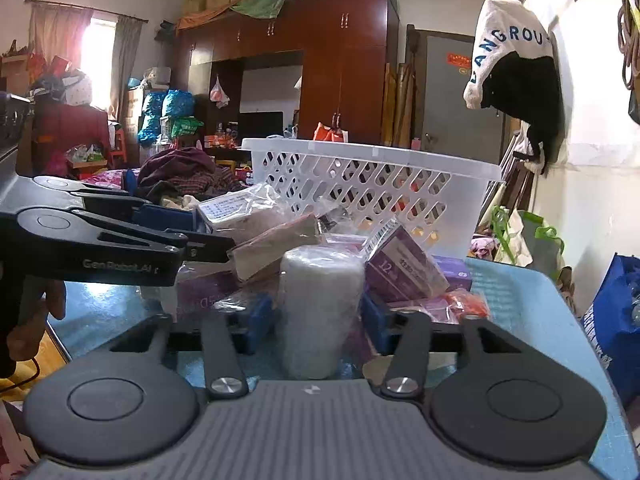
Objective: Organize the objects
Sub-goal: 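Grasp the bagged blue-white box with left tool while right tool grasps the white wrapped roll, then carry both items over the white basket and open both tools to drop them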
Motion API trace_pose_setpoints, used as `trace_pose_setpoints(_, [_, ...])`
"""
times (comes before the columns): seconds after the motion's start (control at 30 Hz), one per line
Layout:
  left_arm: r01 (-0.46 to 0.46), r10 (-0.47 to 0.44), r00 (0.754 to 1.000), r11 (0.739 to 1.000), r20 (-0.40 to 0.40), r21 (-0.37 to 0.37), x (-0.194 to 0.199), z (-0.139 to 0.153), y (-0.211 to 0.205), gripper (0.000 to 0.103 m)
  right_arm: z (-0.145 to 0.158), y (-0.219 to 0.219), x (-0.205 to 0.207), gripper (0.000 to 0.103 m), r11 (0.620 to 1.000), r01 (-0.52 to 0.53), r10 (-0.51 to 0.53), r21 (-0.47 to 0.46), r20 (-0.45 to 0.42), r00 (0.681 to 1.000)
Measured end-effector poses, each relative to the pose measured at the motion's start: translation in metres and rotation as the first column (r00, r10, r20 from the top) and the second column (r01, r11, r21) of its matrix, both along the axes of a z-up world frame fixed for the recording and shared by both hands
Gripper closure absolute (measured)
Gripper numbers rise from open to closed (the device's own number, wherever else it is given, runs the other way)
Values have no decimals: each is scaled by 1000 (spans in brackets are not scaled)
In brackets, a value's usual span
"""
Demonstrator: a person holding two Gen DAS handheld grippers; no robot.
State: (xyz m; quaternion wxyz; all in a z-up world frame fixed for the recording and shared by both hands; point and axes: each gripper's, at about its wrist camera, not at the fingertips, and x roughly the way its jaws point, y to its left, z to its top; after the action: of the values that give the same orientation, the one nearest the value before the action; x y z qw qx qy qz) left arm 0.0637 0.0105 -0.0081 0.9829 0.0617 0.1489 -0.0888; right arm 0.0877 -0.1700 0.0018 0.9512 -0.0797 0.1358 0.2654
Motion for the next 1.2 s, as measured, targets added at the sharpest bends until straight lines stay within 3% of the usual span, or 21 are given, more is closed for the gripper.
trace_pose_setpoints(0.2, [-7,7,999,1000,37,5,-1,-1,0,61,1,-1,-2,55,1000,-5,5,10,-2,1000])
trace_pose_setpoints(0.53, [-18,30,987,997,159,-77,-22,8,18,62,18,-12,-8,55,999,-4,1,52,55,999])
trace_pose_setpoints(0.77, [6,19,973,994,230,-106,-15,48,27,62,68,-17,15,55,997,2,-9,73,93,996])
trace_pose_setpoints(0.93, [18,6,978,993,207,-116,40,101,23,62,119,6,79,55,995,99,-100,17,148,984])
trace_pose_setpoints(1.1, [-28,31,999,993,25,-118,122,116,22,62,124,17,150,55,988,152,-152,-15,23,988])
trace_pose_setpoints(1.2, [-36,32,999,989,-30,-144,144,111,27,62,116,17,167,55,987,162,-162,-1,-23,986])
